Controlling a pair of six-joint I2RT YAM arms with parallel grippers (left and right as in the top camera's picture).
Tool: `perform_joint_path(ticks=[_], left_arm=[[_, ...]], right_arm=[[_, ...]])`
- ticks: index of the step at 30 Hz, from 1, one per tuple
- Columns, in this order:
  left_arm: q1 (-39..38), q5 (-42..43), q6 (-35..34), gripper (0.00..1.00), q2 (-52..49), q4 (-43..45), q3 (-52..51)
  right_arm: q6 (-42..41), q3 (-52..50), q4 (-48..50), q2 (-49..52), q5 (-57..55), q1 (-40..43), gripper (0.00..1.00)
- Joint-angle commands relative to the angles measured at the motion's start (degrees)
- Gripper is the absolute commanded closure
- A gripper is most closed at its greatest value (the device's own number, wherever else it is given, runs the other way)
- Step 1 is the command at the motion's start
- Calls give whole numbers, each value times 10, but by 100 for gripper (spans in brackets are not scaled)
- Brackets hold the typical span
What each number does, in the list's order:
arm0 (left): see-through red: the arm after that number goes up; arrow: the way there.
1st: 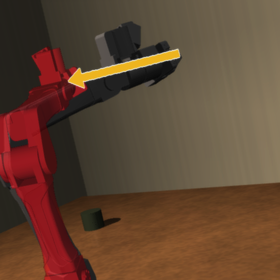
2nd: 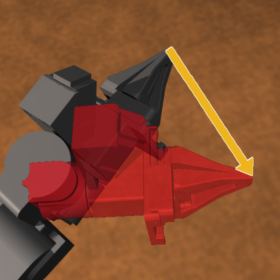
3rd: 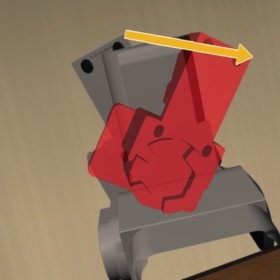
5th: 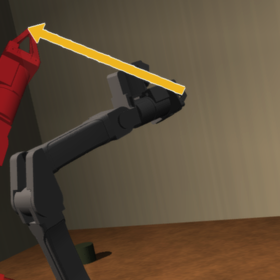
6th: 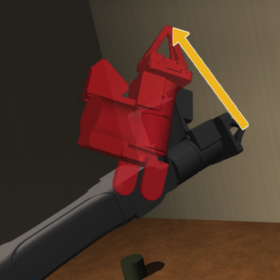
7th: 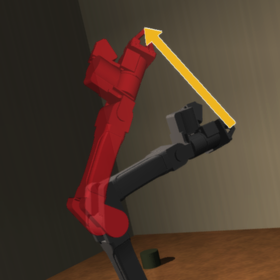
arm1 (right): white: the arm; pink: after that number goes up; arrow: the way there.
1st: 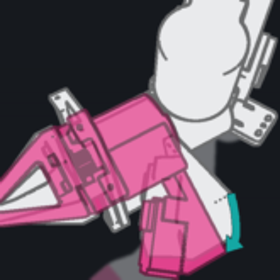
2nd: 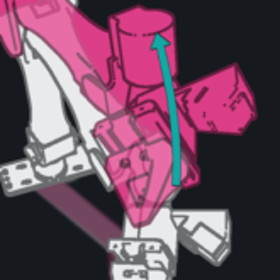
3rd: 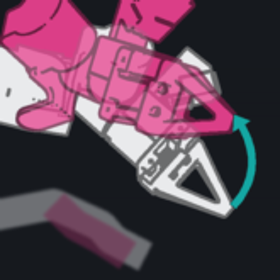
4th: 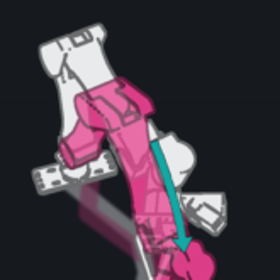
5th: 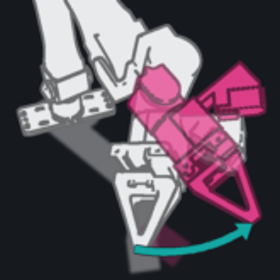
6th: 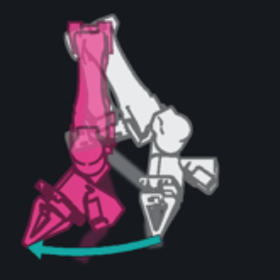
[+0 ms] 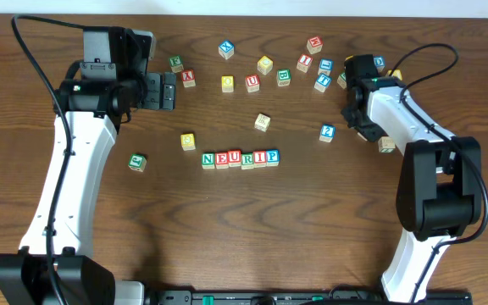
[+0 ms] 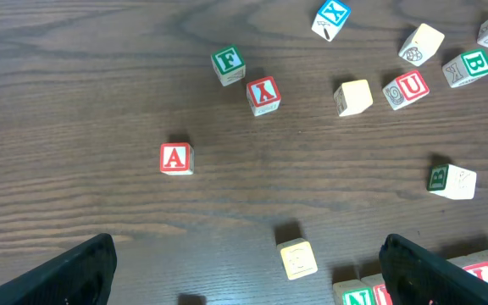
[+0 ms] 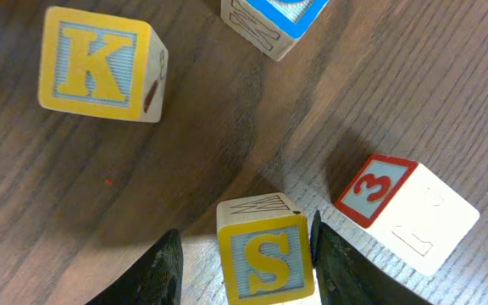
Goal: Spell out NEURIPS
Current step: 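Lower the right gripper around the yellow S block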
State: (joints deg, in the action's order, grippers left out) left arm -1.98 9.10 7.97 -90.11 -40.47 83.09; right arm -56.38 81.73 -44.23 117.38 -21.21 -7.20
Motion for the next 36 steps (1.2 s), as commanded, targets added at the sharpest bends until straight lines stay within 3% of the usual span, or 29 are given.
perform_joint_path(ticks=[1, 12, 36], left_arm=[[2, 3, 6, 2, 2, 0, 15], [2, 3, 6, 2, 2, 0, 15], [2, 3, 6, 2, 2, 0, 15]], right_arm=[[3, -5, 2, 0, -9, 3, 56], [26, -5, 12, 0, -7, 3, 63], [150, -6, 34, 0, 55, 3, 65]])
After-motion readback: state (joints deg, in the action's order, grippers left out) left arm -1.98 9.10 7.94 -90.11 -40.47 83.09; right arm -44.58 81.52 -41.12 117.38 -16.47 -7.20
